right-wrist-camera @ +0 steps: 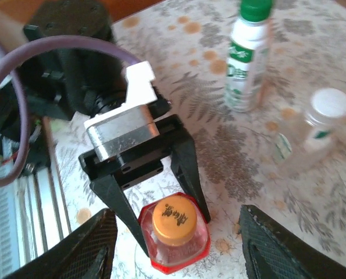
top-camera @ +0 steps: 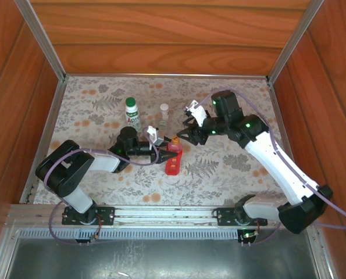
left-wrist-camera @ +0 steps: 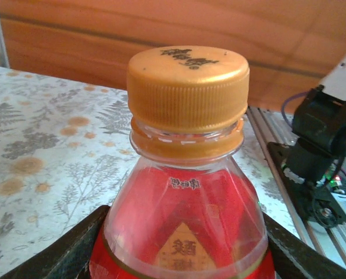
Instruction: Screw on the bottle caps
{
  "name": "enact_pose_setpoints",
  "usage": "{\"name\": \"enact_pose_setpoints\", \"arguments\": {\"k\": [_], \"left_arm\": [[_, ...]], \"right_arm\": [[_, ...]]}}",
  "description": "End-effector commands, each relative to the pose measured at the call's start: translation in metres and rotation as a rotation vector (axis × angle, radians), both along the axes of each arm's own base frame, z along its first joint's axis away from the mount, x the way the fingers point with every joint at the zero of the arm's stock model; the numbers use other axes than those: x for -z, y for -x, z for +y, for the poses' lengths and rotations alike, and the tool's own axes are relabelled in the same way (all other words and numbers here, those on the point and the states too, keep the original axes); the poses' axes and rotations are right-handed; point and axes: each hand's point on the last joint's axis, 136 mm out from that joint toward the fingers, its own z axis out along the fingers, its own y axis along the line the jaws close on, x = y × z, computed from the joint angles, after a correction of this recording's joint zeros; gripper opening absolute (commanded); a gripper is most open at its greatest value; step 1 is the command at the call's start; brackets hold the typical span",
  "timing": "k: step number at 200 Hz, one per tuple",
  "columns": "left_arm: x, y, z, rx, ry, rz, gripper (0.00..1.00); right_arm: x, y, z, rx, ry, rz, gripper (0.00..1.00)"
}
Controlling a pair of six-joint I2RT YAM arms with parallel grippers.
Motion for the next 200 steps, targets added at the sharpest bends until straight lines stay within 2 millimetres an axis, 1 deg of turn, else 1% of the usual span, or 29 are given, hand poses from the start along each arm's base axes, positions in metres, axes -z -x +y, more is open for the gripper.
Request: {"name": "enact_pose_setpoints", "arguments": {"k": [1,22,38,59,96,154,200], "left_arm": [[0.000,0.013,0.006,0.072,0.001,0.010,0.58],[0.001,0.014,0.007,0.085,0.001,0.017,0.58],[0.002,0.014,0.007,0.091,0.000,0.021,0.57],[0.004,0.014,0.008,0.094,-0.003,0.026,0.58],[0.005,0.014,0.008,0.097,-0.005,0.029,0.58],[0.005,0.014,0.008,0.099,-0.004,0.036,0.58],[0.005,0.012,0.008,0.098,-0.005,0.040,0.58]], "right_arm": [[0.006,0.018,0.009,-0.232,-0.013,0.008,0.60],[0.012,0.019,0.015,-0.341,-0.006,0.001,0.60],[0.018,0.016,0.019,-0.381,0.008,0.013,0.59],[0.024,0.014,0.022,-0.415,0.030,0.052,0.56],[0.034,0.011,0.025,-0.436,0.054,0.101,0.47],[0.044,0.017,0.023,-0.464,0.062,0.161,0.43],[0.049,0.015,0.024,-0.463,0.072,0.178,0.39]]}}
